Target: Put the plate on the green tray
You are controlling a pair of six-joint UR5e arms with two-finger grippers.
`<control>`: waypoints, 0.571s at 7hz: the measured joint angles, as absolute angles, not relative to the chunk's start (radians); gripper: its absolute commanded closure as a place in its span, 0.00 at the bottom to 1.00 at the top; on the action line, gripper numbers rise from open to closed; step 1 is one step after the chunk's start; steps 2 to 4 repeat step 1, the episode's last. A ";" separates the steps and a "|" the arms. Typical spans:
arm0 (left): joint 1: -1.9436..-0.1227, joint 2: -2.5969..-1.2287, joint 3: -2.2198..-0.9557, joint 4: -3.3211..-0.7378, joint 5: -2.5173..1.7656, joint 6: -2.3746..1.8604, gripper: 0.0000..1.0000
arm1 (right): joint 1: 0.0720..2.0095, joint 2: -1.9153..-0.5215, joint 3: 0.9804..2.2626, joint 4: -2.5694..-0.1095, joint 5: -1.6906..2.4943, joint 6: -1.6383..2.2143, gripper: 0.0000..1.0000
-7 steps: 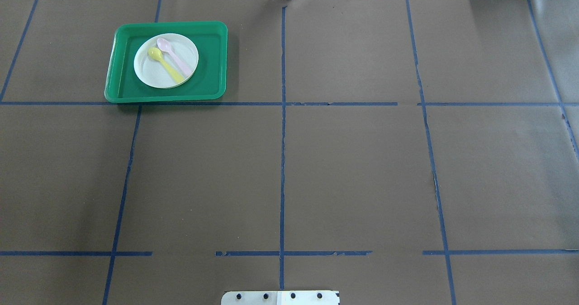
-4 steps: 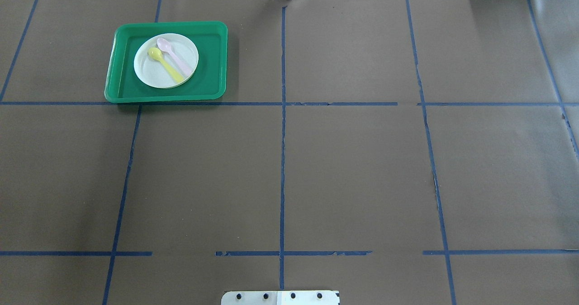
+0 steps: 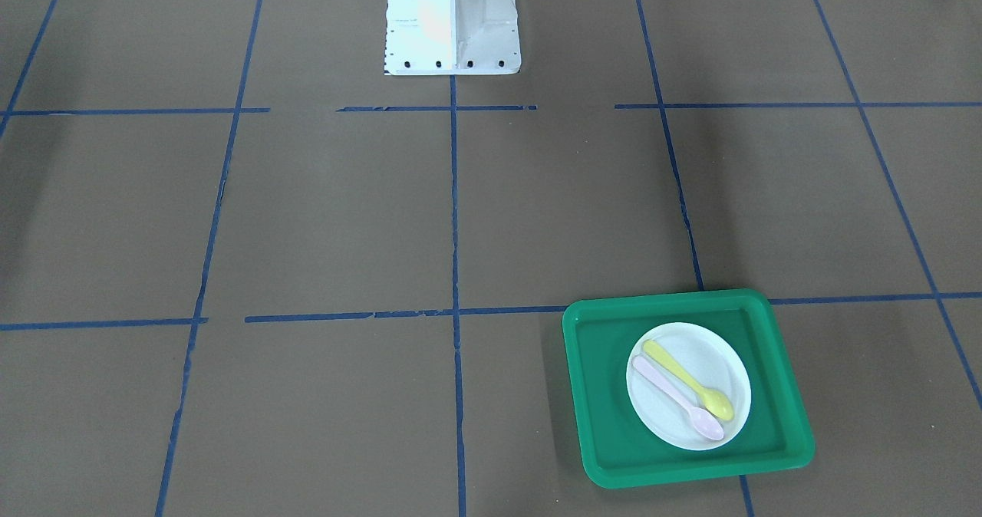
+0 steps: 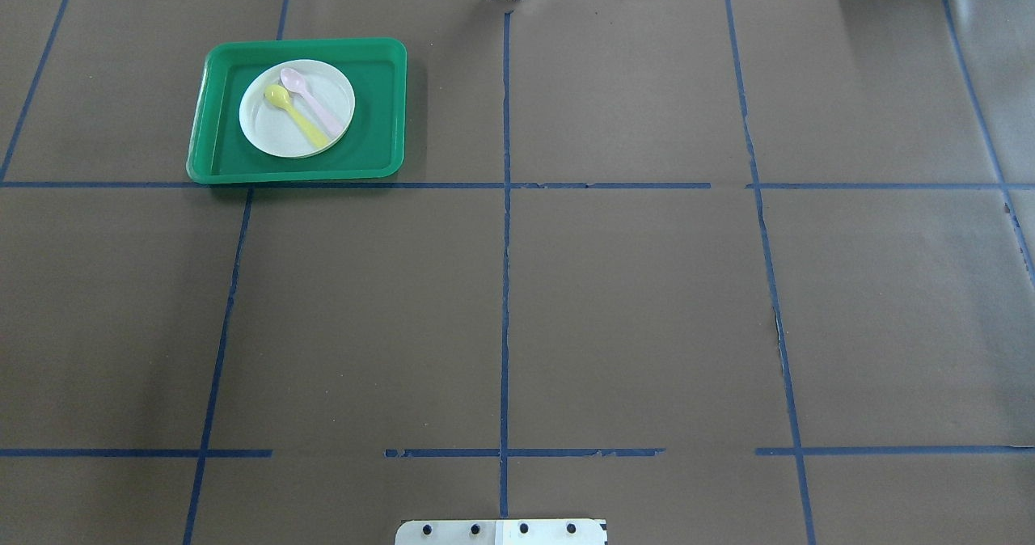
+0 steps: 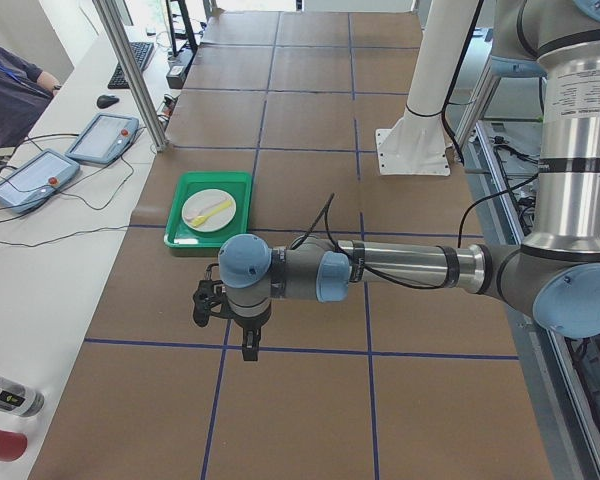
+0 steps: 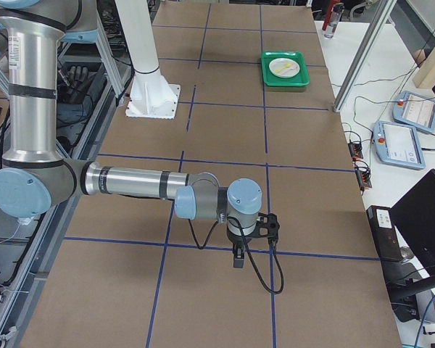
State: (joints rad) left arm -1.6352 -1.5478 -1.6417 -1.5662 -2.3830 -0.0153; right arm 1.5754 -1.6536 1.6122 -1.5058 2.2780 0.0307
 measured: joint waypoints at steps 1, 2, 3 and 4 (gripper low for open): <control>-1.635 -1.548 -1.638 -1.567 -2.383 -0.015 0.00 | 1.575 -1.654 1.612 -1.506 2.278 0.031 0.00; -1.635 -1.548 -1.638 -1.567 -2.383 -0.015 0.00 | 1.575 -1.654 1.612 -1.506 2.278 0.031 0.00; -1.635 -1.548 -1.638 -1.567 -2.383 -0.015 0.00 | 1.575 -1.654 1.612 -1.506 2.278 0.031 0.00; -1.635 -1.548 -1.638 -1.567 -2.383 -0.015 0.00 | 1.575 -1.654 1.612 -1.506 2.278 0.031 0.00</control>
